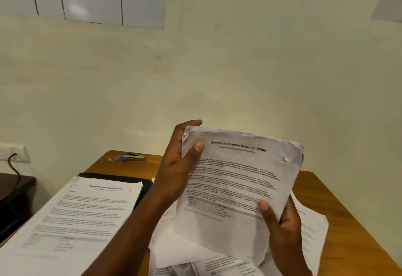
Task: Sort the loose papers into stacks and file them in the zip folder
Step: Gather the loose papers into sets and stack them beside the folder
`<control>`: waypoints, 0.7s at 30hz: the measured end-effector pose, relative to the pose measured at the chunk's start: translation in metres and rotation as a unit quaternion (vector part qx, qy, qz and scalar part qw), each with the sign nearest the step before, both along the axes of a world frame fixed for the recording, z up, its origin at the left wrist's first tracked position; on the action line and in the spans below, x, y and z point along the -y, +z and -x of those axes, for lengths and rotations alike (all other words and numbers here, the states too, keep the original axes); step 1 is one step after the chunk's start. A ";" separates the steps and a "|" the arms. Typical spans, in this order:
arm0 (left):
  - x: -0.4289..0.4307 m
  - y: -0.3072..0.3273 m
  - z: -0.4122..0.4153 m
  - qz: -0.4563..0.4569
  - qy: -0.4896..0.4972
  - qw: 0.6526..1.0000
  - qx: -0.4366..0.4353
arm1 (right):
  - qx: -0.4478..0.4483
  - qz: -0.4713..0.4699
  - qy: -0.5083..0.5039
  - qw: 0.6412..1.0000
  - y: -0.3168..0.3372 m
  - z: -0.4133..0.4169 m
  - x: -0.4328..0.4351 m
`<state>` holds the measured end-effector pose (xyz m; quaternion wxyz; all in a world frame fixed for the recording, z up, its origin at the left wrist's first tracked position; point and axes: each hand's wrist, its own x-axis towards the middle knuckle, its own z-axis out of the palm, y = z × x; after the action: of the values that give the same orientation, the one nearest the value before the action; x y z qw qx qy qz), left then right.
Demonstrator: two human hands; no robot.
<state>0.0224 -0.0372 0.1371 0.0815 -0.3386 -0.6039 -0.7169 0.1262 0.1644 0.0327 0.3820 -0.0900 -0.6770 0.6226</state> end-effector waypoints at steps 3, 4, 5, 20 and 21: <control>0.001 0.000 0.002 -0.010 -0.012 1.000 0.018 | 0.006 -0.003 0.005 1.000 0.001 -0.001 0.002; 0.002 0.001 0.002 -0.010 -0.003 1.000 0.009 | 0.005 -0.003 0.005 1.000 0.002 -0.001 0.002; 0.003 0.001 0.002 -0.010 0.008 1.000 -0.007 | 0.000 -0.007 0.004 1.000 0.004 -0.002 0.002; -0.006 -0.023 0.020 -0.008 0.028 0.996 0.086 | 0.020 -0.021 0.053 0.998 0.026 -0.003 -0.001; -0.007 -0.029 0.023 -0.007 0.024 0.995 0.100 | 0.032 -0.019 0.051 0.998 0.023 -0.003 0.000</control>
<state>-0.0008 -0.0303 0.1081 0.0398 -0.2498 -0.6123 -0.7490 0.1293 0.1640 0.0555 0.3298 -0.0681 -0.7041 0.6252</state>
